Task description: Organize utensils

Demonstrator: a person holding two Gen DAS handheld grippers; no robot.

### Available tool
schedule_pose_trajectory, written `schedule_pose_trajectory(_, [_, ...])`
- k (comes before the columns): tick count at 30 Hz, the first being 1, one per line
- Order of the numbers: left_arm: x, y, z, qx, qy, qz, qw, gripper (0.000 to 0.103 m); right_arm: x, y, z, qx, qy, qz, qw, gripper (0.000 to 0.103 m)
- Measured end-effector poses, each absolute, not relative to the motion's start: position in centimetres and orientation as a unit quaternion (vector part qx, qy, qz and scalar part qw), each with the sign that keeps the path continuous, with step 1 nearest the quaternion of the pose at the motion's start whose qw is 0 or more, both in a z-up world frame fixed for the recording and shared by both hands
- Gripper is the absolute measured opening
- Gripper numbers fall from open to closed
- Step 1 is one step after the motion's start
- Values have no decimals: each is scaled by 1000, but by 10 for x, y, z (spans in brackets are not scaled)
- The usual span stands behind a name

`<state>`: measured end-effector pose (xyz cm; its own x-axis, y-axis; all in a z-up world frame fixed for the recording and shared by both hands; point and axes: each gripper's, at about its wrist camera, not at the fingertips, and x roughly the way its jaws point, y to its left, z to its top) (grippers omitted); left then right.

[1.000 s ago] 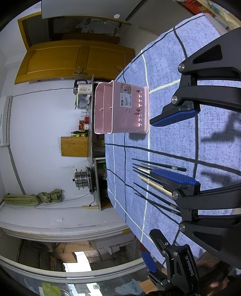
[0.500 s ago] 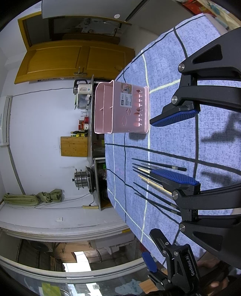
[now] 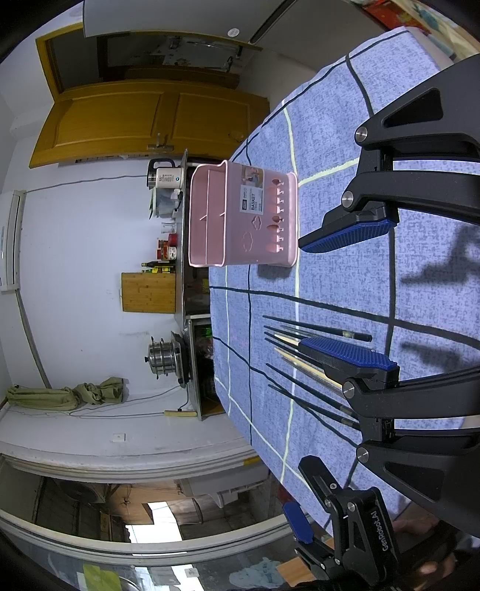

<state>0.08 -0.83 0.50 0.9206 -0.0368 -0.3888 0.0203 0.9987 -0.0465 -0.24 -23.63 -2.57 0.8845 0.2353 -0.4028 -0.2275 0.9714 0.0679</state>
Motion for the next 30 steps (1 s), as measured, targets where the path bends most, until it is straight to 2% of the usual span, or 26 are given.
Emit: schedule_pose_trajectory(30, [2, -8, 2, -22, 204, -14, 979, 98, -1, -233, -27, 9, 212, 122, 970, 49])
